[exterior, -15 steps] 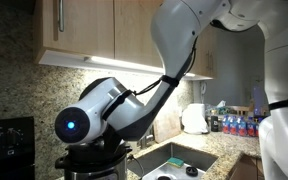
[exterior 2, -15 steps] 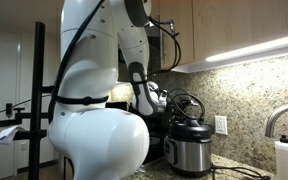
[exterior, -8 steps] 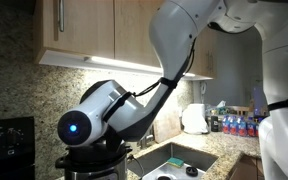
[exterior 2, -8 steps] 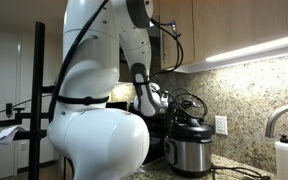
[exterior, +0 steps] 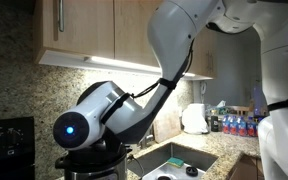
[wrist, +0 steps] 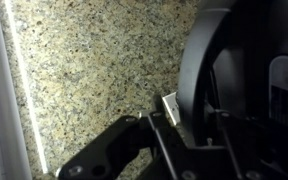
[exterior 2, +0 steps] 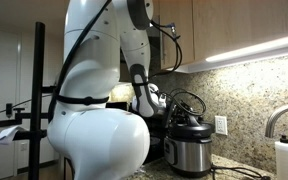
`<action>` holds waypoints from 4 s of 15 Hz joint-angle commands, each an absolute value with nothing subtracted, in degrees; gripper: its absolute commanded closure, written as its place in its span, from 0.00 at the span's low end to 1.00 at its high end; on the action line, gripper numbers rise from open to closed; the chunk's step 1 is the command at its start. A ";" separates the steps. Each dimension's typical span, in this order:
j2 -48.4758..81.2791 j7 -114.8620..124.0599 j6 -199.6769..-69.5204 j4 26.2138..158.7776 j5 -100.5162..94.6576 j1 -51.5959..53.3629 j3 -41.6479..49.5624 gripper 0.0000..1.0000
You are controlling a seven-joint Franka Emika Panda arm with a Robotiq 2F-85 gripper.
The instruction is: Pick up the lid from the cooker and put it on the counter
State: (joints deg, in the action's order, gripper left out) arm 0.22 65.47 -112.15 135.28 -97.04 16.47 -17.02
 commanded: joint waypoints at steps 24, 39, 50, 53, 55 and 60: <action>-1.37 51.23 -108.74 135.70 -90.02 16.45 -16.57 0.93; -3.79 49.96 -107.27 133.35 -86.66 16.05 -15.80 0.93; -1.46 52.05 -110.63 131.93 -88.57 16.50 -16.44 0.94; -1.90 51.35 -110.06 130.86 -89.24 16.40 -16.28 0.94; -2.30 50.24 -109.72 129.93 -88.90 16.53 -16.39 0.94; -2.41 47.80 -109.41 128.61 -87.56 17.05 -17.08 0.94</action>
State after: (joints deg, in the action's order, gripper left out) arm 0.02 51.89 -111.59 130.33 -87.42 16.97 -17.01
